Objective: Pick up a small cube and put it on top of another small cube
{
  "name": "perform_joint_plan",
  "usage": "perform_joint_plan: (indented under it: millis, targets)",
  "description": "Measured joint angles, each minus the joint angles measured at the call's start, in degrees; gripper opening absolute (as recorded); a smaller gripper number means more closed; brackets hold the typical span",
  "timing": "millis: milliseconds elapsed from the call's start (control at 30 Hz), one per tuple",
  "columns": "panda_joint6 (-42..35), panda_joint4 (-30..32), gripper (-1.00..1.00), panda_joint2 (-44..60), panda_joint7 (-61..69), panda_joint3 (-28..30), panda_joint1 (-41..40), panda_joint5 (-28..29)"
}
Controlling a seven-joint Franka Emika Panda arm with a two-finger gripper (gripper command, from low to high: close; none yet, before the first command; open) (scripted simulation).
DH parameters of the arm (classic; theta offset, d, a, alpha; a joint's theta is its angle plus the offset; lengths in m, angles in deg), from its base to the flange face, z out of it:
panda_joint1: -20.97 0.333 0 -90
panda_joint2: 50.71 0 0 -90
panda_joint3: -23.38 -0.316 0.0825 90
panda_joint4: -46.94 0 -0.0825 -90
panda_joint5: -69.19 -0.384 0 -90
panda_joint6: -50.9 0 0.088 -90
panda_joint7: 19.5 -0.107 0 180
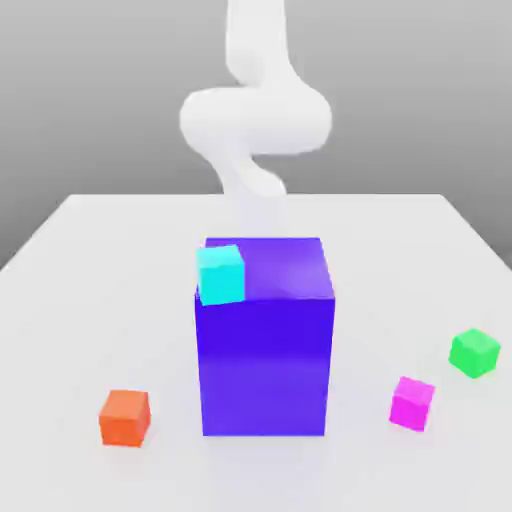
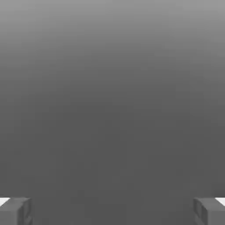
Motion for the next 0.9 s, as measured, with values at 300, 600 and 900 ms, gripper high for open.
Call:
perform_joint_plan:
  millis: [300, 600, 900]
  targets:
    - [9.83, 7.81, 0.0, 18.41, 14.94, 0.55, 12.36, -6.74]
    - [19.88, 15.6, 0.0, 36.08, 25.41, -4.01, 20.19, -7.58]
    - [31.92, 19.73, 0.0, 53.35, 23.42, -2.89, 26.14, 4.62]
